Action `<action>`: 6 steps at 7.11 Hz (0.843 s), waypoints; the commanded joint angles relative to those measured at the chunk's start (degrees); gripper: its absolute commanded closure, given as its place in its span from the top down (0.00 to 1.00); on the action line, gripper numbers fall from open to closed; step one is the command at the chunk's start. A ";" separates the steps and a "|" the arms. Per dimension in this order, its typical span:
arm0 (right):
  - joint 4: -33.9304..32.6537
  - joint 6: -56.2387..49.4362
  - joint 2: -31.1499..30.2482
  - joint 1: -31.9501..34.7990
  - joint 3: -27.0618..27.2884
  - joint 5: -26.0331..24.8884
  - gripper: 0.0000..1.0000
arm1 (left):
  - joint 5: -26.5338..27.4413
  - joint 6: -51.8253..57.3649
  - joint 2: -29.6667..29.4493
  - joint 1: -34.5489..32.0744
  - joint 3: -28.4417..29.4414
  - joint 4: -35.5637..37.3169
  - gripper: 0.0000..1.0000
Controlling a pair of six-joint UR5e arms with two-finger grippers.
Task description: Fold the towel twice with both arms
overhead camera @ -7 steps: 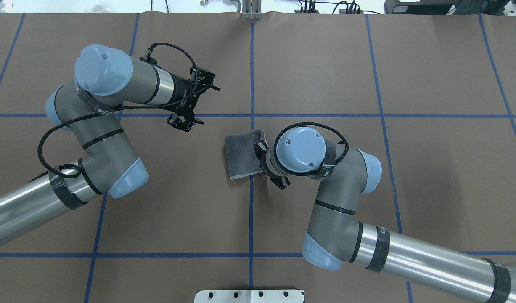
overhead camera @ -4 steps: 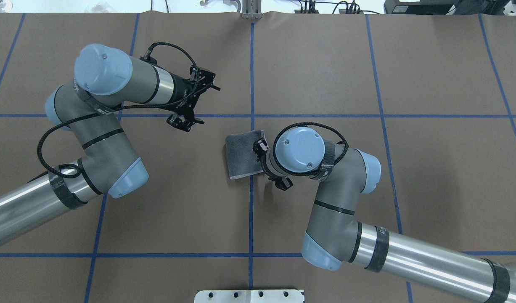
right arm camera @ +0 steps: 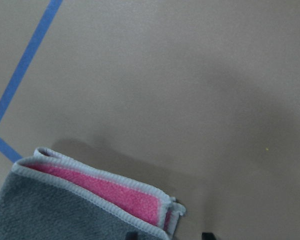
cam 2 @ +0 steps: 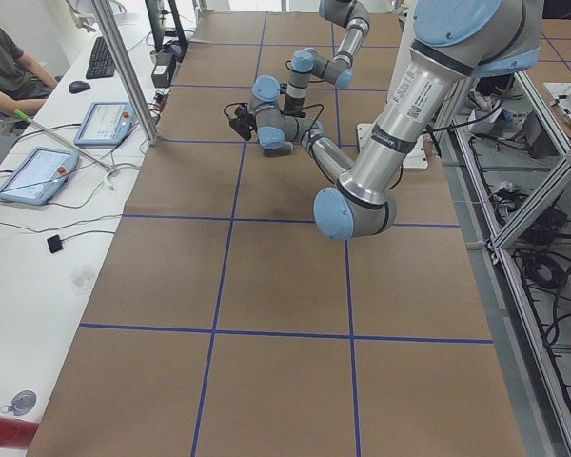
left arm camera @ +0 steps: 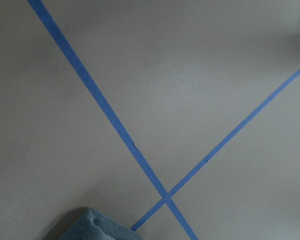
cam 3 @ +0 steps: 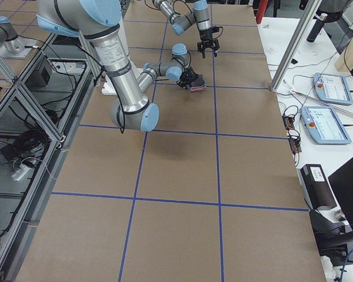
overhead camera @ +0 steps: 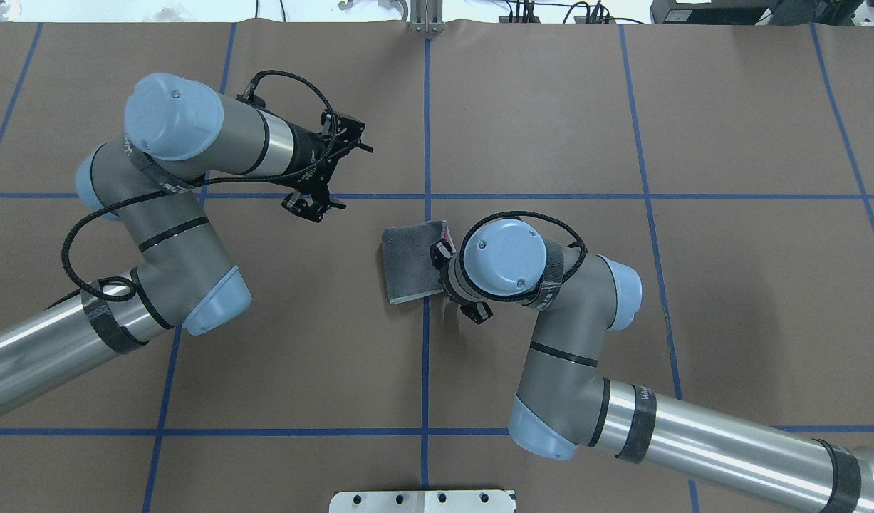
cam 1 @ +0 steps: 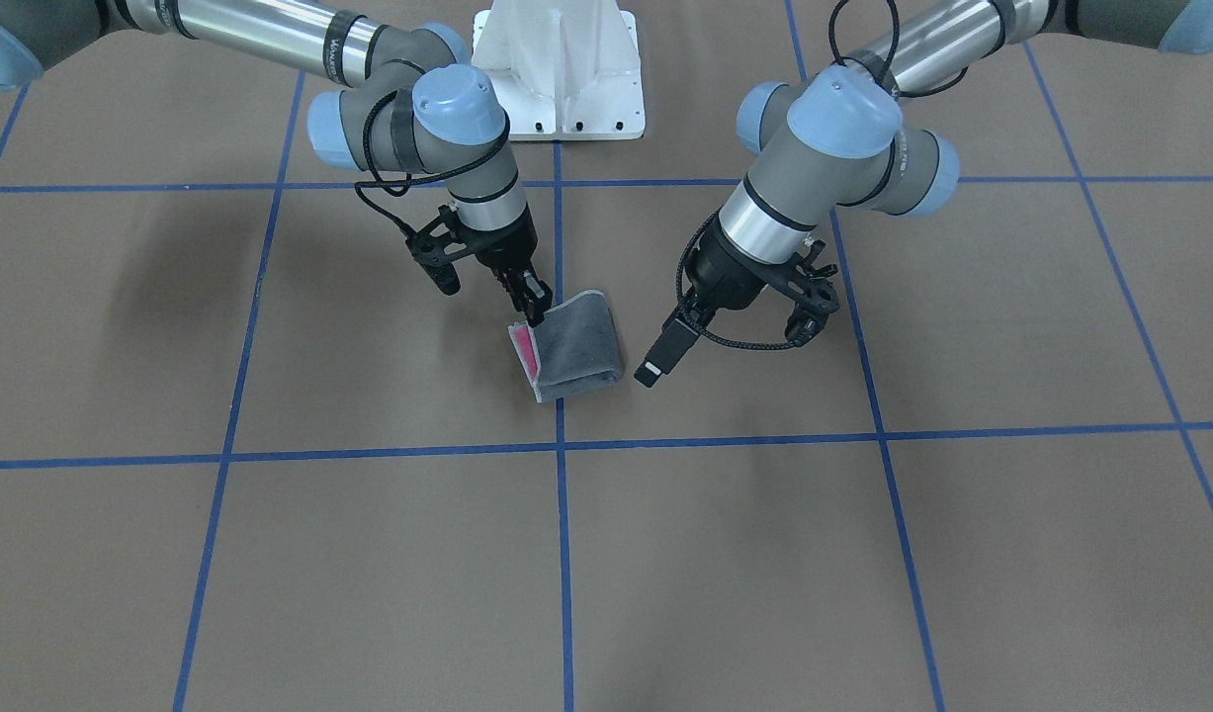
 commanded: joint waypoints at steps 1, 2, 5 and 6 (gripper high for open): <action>-0.03 0.16 0.05 -0.41 0.05 -0.62 0.00 | 0.00 0.00 0.00 0.01 0.04 -0.01 1.00; 0.06 0.07 0.14 -0.41 0.05 -0.63 0.00 | 0.00 0.00 0.09 0.01 0.04 -0.01 1.00; -0.38 -0.63 -0.04 0.20 1.53 -0.02 0.00 | 0.00 0.00 0.09 0.19 0.13 -0.01 1.00; -0.56 -0.81 -0.13 0.81 1.63 0.08 0.00 | 0.00 0.00 0.09 0.19 0.21 -0.01 1.00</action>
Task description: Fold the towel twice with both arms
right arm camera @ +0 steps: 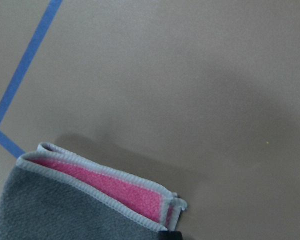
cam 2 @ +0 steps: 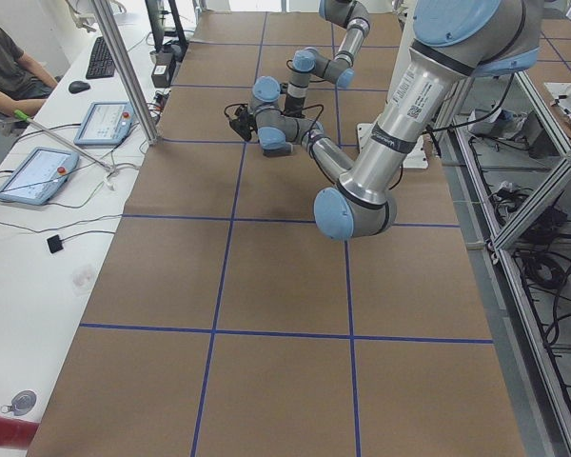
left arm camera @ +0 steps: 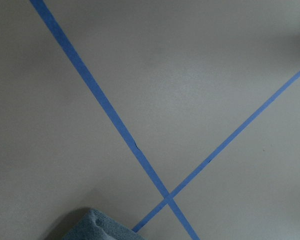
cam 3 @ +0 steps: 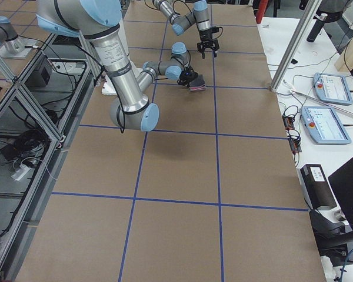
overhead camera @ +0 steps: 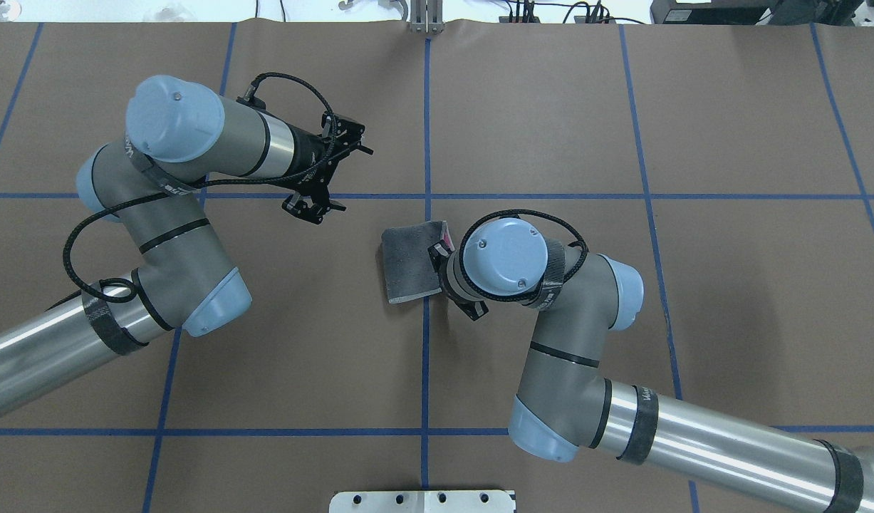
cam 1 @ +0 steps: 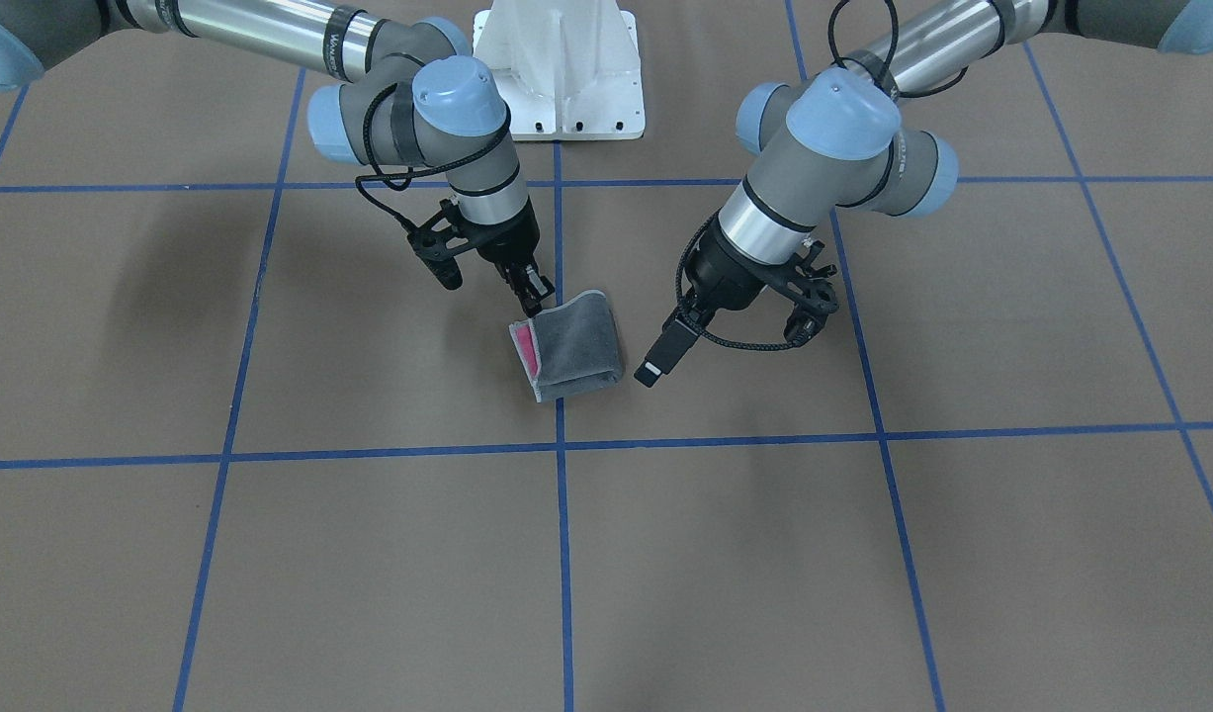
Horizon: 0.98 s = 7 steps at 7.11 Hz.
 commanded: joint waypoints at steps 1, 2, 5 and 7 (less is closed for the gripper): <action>-0.21 -0.40 -0.10 1.64 0.54 1.51 0.00 | 0.00 -0.09 0.00 0.12 0.16 0.09 1.00; -0.30 -0.40 -0.36 2.00 0.80 1.87 0.00 | 0.09 -0.09 -0.09 0.12 0.07 0.00 1.00; -4.32 -2.07 -2.11 2.80 5.79 2.84 0.00 | 0.09 -0.35 -0.17 0.12 -0.02 0.18 1.00; -4.17 -2.42 -3.09 2.36 5.20 1.96 0.00 | 0.00 -0.44 -0.26 0.03 -0.19 0.35 1.00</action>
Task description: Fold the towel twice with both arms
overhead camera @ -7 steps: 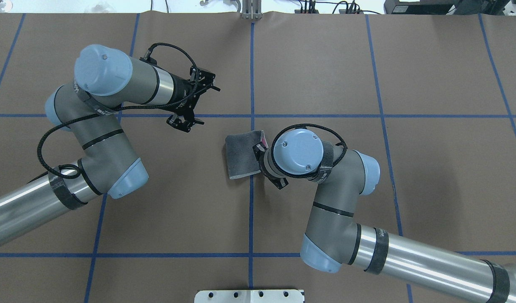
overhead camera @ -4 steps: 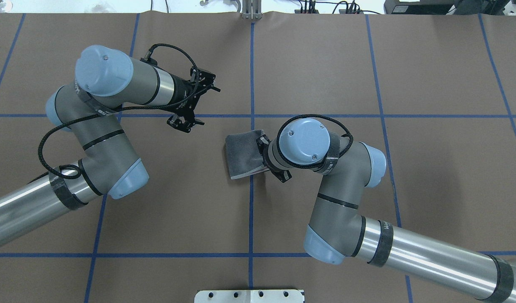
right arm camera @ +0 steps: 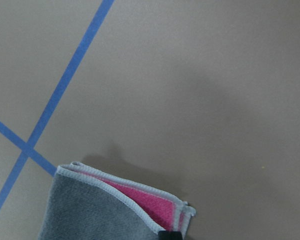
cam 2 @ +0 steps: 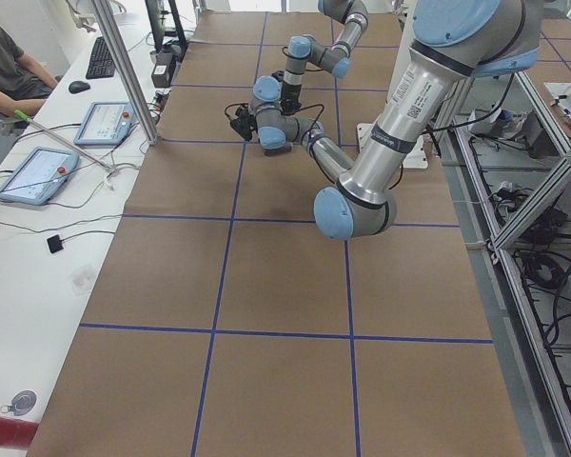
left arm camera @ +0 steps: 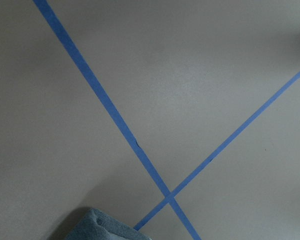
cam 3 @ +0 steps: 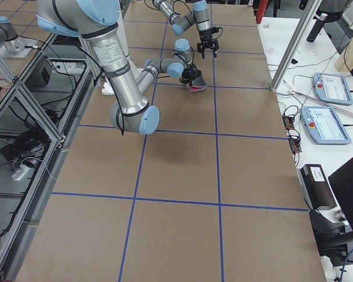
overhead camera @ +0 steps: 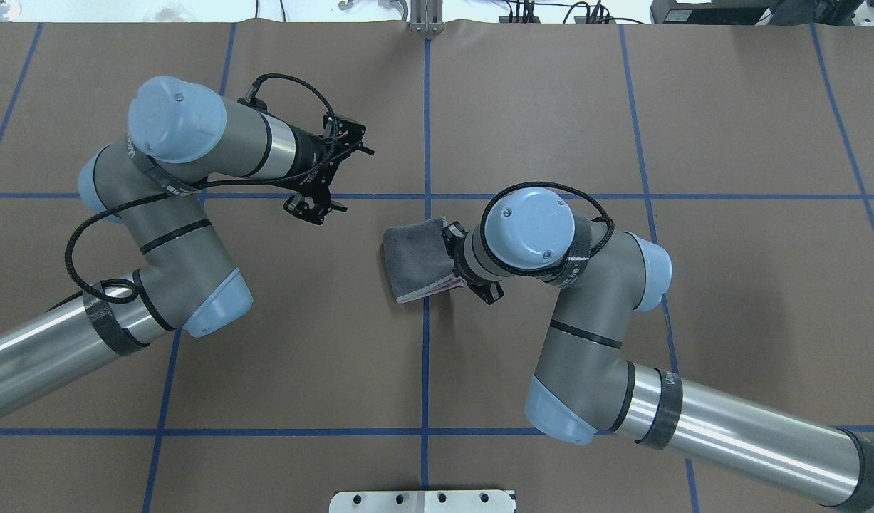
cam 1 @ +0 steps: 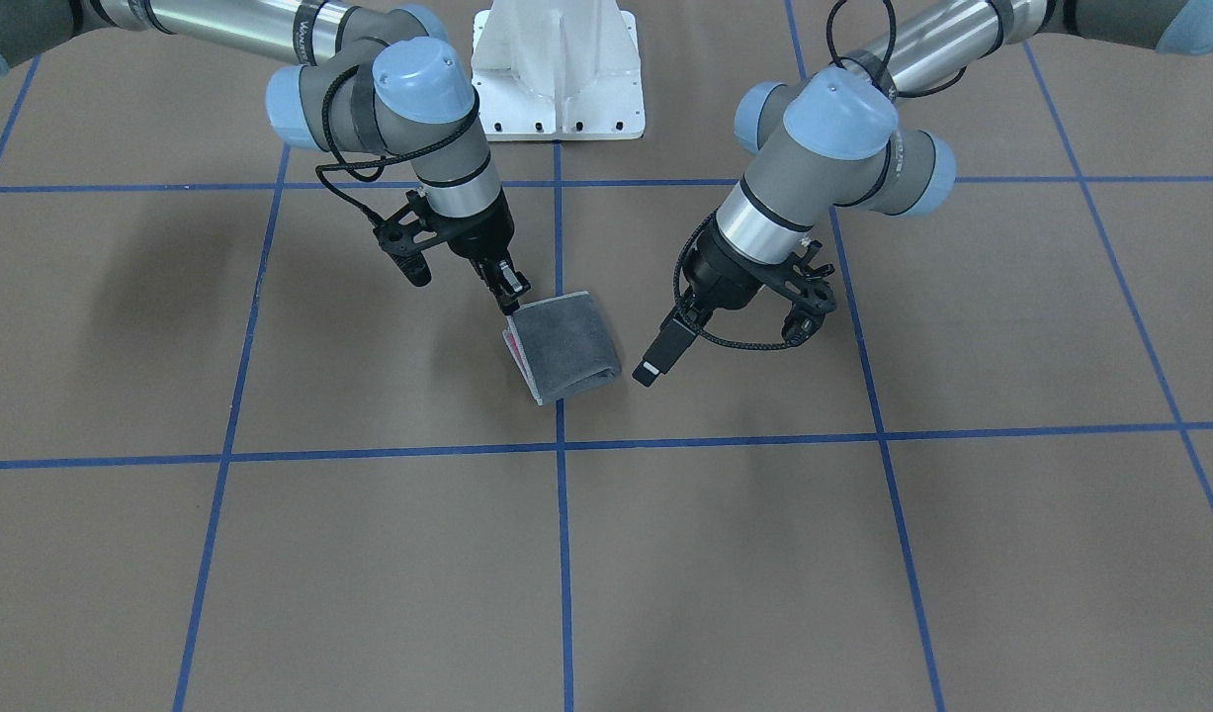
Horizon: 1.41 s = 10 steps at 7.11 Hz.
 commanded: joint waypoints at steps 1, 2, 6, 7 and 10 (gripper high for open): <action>-0.15 -0.23 -0.56 -0.31 -0.08 -1.10 0.00 | -0.03 -0.09 0.01 -0.08 -0.19 0.08 1.00; -0.06 -0.23 -0.47 -0.32 -0.52 -1.28 0.00 | -0.03 -0.09 0.02 -0.08 -0.19 0.08 1.00; 0.20 -1.71 -0.82 0.56 -0.70 -0.84 1.00 | 0.23 -0.18 -1.74 0.62 1.03 2.10 1.00; 0.20 -3.47 -1.78 1.52 -0.01 -0.32 1.00 | 0.75 -0.09 -4.00 0.71 3.12 2.10 1.00; 0.20 -12.40 -8.00 8.79 5.17 6.51 1.00 | 3.75 4.09 -5.08 1.16 2.72 3.15 0.99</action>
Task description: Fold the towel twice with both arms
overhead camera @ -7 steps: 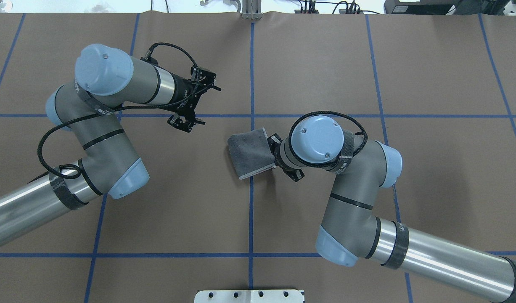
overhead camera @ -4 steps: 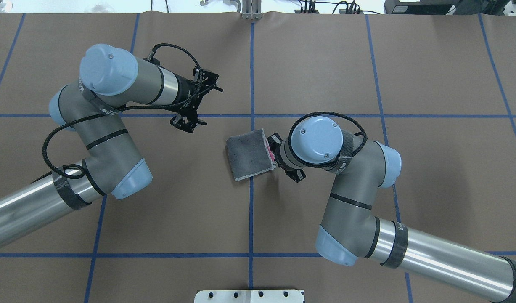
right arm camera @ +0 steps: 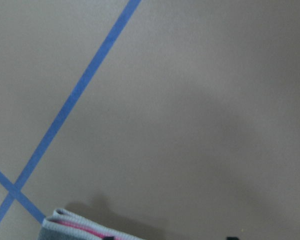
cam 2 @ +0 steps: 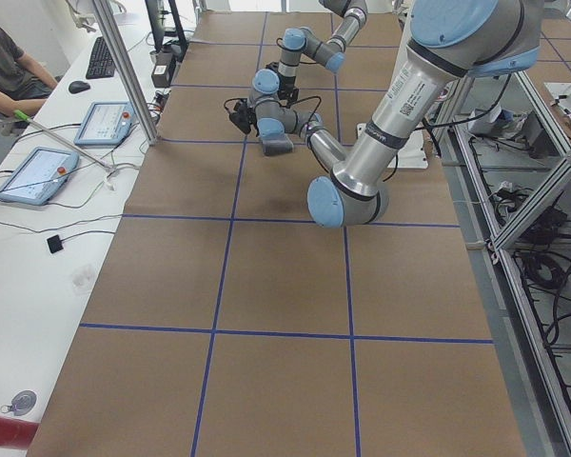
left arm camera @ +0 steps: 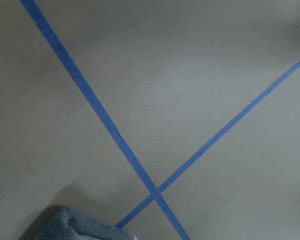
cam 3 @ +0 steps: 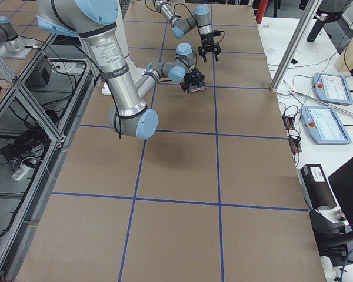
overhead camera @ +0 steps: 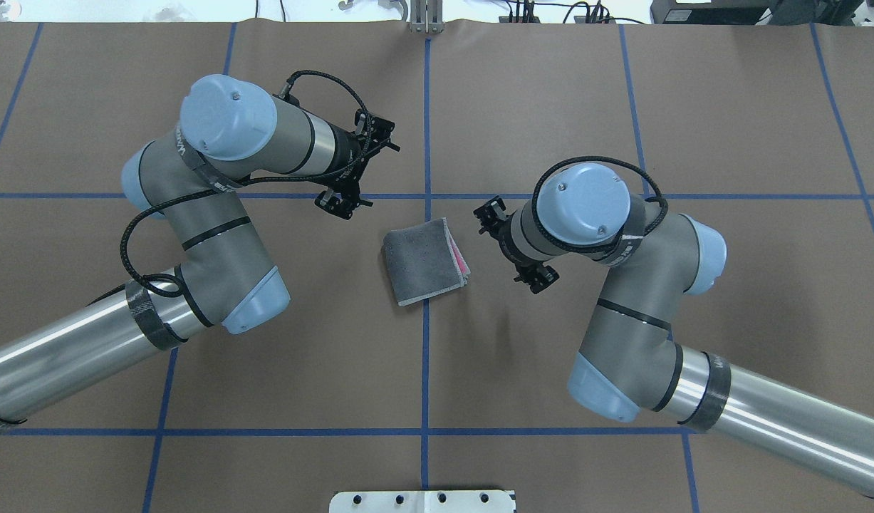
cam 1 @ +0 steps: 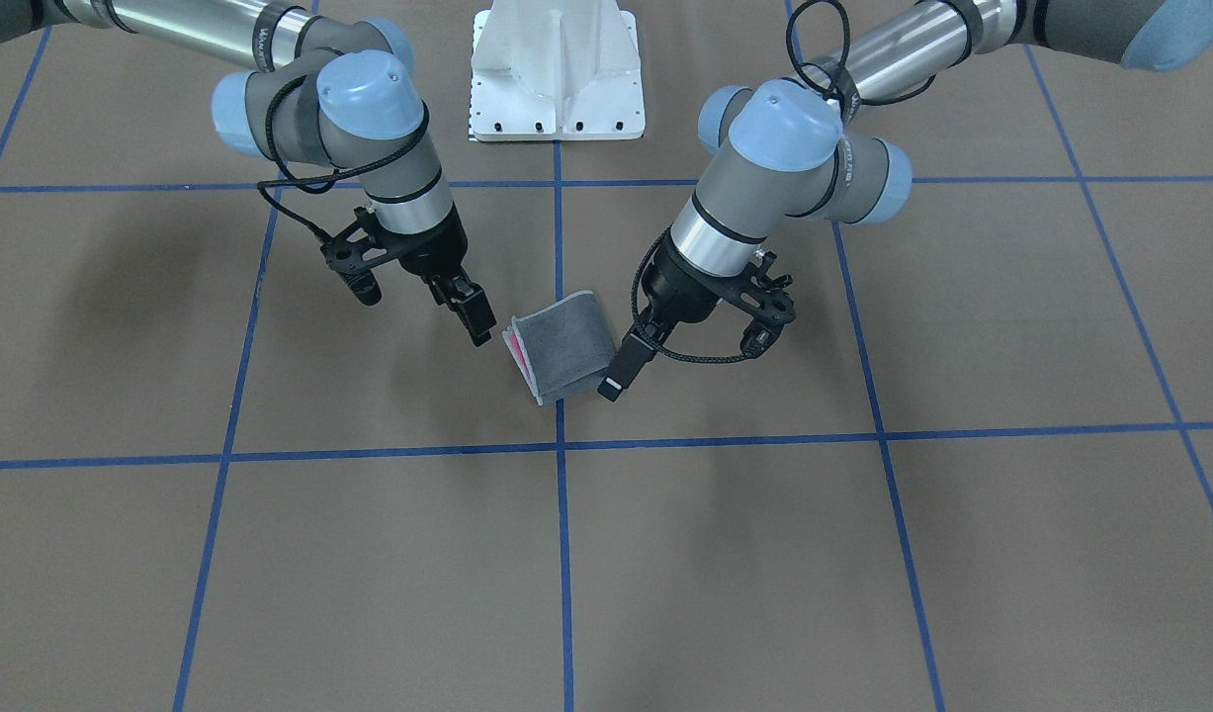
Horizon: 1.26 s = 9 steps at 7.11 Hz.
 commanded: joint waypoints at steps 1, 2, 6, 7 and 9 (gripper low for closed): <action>0.00 -10.28 -5.11 6.60 2.64 5.19 1.00 | 0.20 13.53 2.70 -0.37 -5.70 5.92 0.99; 0.00 -17.21 -6.87 9.85 2.64 7.47 1.00 | -0.06 24.43 8.12 -0.37 -14.36 13.11 0.99; 0.00 -50.85 -17.41 24.35 2.55 16.00 1.00 | -3.72 78.09 32.91 -10.77 -27.45 20.65 0.99; 0.17 -59.21 -20.74 27.78 2.90 18.28 1.00 | -7.76 92.42 36.88 -17.00 -26.32 20.74 0.99; -0.09 -75.92 -24.80 32.89 2.91 20.93 1.00 | -15.14 105.35 39.02 -26.16 -19.93 20.65 0.99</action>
